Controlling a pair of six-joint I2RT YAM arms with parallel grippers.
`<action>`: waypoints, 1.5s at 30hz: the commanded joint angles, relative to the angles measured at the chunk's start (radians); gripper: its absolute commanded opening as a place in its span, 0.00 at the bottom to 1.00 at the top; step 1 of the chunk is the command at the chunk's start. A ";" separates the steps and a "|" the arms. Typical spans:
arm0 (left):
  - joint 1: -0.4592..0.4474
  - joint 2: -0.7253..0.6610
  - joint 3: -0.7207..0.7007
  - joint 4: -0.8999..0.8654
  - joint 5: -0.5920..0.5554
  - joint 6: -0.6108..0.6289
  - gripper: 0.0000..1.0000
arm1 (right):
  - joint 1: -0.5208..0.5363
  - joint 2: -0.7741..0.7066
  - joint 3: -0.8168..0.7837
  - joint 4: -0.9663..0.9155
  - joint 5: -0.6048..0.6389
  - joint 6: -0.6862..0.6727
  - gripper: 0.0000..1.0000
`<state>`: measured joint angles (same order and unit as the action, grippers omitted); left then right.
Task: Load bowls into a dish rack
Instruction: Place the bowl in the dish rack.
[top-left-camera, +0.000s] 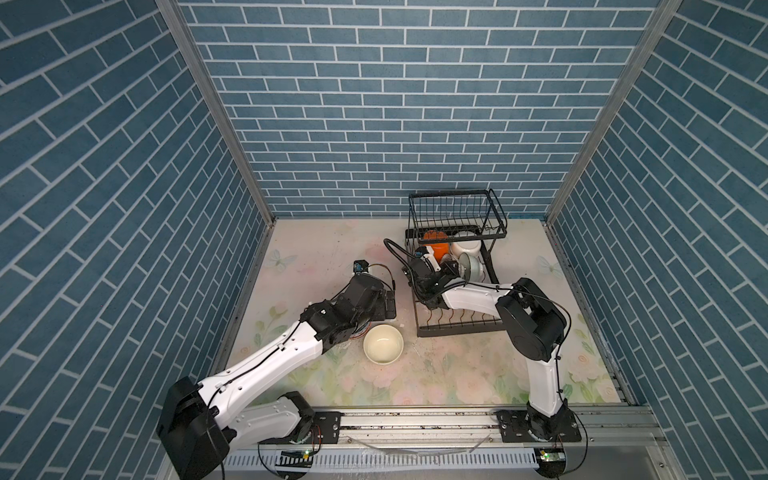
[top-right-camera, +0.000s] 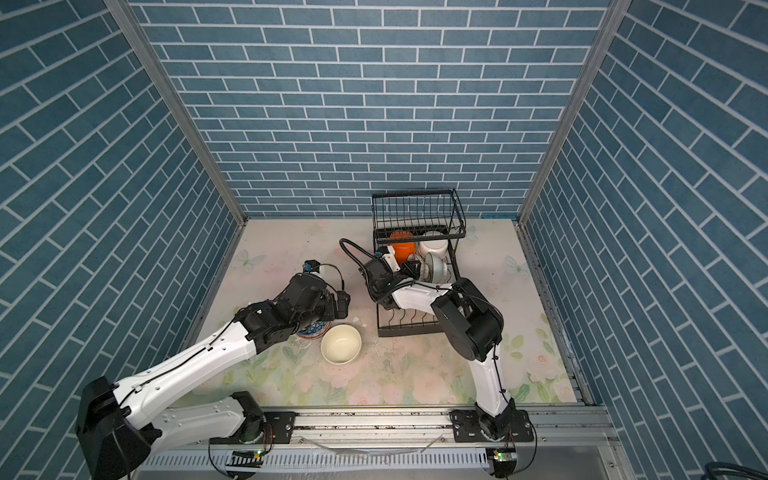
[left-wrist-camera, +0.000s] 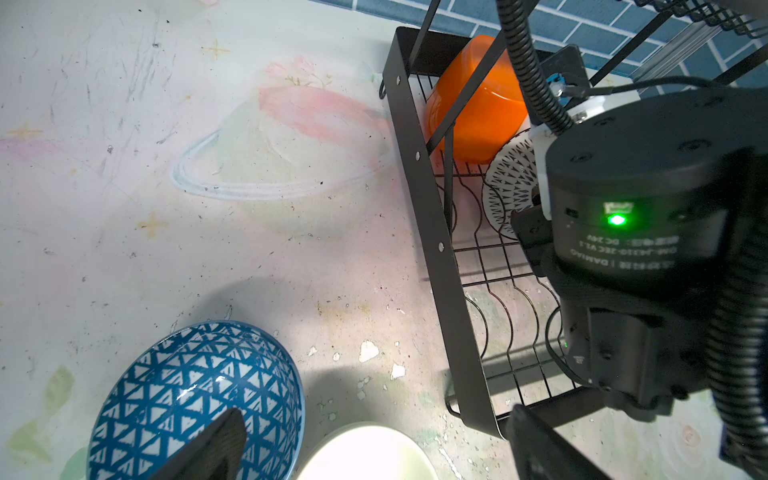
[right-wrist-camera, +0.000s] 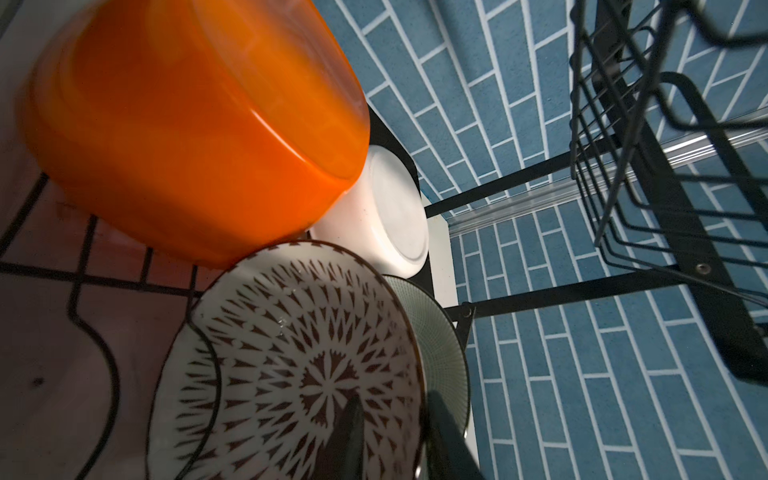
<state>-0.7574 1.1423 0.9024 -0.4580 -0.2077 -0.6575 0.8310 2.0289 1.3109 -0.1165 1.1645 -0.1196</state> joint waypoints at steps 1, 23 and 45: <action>0.007 -0.007 -0.014 -0.008 -0.002 -0.001 1.00 | 0.007 -0.002 0.031 -0.049 -0.017 0.059 0.33; 0.010 -0.012 0.004 -0.067 -0.007 -0.003 1.00 | 0.006 -0.198 -0.009 -0.199 -0.260 0.210 0.99; 0.015 0.021 0.026 -0.180 0.015 -0.042 1.00 | 0.005 -0.479 -0.275 -0.208 -0.740 0.257 0.91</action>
<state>-0.7498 1.1484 0.9051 -0.5713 -0.1993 -0.6830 0.8314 1.6154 1.0859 -0.3138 0.5285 0.0914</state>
